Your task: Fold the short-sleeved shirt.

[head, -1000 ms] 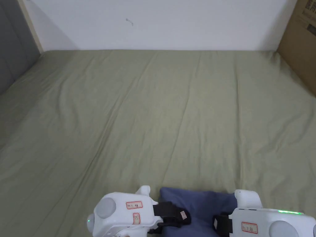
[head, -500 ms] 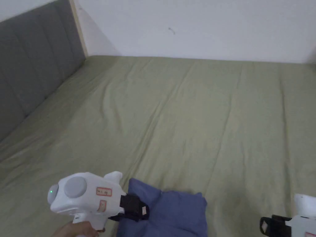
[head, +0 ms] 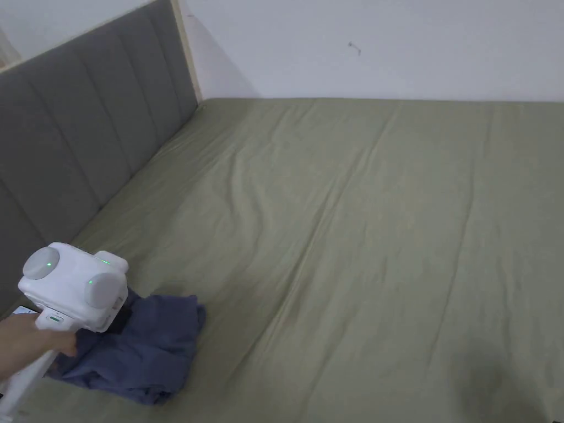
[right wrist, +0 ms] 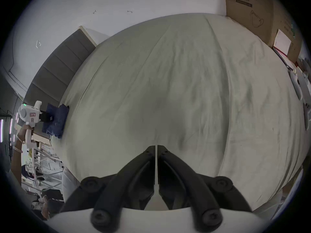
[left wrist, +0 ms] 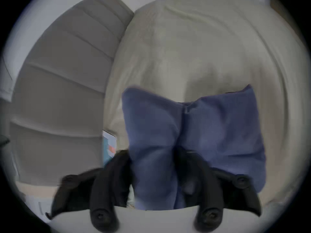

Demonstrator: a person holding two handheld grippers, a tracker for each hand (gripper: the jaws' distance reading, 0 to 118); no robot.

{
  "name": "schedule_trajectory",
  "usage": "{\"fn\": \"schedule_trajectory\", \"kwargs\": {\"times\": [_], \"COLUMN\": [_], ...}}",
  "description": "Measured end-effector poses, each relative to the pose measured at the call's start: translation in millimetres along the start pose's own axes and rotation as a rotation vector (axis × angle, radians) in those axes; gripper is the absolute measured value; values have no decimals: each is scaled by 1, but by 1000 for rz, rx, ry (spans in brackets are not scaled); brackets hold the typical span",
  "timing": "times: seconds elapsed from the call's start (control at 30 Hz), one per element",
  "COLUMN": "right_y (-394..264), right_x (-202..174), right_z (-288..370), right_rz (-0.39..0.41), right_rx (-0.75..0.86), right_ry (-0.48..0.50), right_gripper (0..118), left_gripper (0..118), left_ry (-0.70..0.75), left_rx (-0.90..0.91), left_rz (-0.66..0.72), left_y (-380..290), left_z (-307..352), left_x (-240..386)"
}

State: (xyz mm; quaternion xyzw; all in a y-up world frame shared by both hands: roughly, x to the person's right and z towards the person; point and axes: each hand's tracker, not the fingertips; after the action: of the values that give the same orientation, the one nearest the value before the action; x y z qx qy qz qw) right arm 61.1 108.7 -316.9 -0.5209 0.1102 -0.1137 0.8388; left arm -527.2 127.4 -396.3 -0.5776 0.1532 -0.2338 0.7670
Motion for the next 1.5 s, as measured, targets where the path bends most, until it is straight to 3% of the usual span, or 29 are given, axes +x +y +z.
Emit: {"fn": "schedule_trajectory", "kwargs": {"times": [0.07, 0.1, 0.27, 0.3, 0.33, 0.37, 0.4, 0.43, 0.67, 0.77, 0.83, 0.97, 1.07, 1.2, 1.43, 1.5], "right_y": [0, 0, 2, 1, 1, -1, -2, -3, -11, -12, -11, 1, 13, 25, 20, 15], "right_x": [1, 0, -1, 0, 2, 5, 8, 11, 21, 22, 18, 4, -9, -33, -54, -52], "right_z": [0, 4, 14, 16, 17, 19, 21, 23, 48, 71, 89, 125, 155, 194, 227, 233], "right_rz": [-2, 3, 34, 37, 36, 27, 13, -6, -2, -32, -8, 136, 168, 222, 216, 205], "right_rx": [-6, -9, 17, 20, 23, 34, 39, 39, 97, 202, 266, 449, 575, 762, 904, 917], "right_ry": [2, 4, 20, 13, 13, 23, 39, 58, 70, 75, 68, -85, -115, -224, -339, -313], "right_gripper": [3, 3, 3, 3, 3, 3, 3, 3, 3, 3, 3, 3, 3, 3, 3, 3], "left_gripper": [88, 97, 97, 93, 79, 50, 3, 0, 0, 0, 0, 0, 0, 0, 0, 0], "left_ry": [-30, -54, -233, -329, -485, -607, -701, -746, -635, -566, -498, -427, -363, -249, -262, -230], "left_rx": [-5, -2, 110, 121, 145, 187, 205, 209, 310, 395, 459, 647, 787, 906, 1023, 1049], "left_rz": [53, 137, 417, 470, 524, 575, 596, 624, 512, 484, 429, 406, 388, 450, 515, 500], "left_y": [-1, -2, -7, -11, -17, -24, -27, -32, -50, -57, -56, -56, -57, -59, -67, -68], "left_z": [1, 6, 46, 57, 68, 79, 85, 93, 168, 206, 228, 296, 340, 374, 396, 402], "left_x": [-3, -7, -25, -27, -25, -23, -19, -8, 86, 126, 144, 161, 168, 184, 201, 208]}}
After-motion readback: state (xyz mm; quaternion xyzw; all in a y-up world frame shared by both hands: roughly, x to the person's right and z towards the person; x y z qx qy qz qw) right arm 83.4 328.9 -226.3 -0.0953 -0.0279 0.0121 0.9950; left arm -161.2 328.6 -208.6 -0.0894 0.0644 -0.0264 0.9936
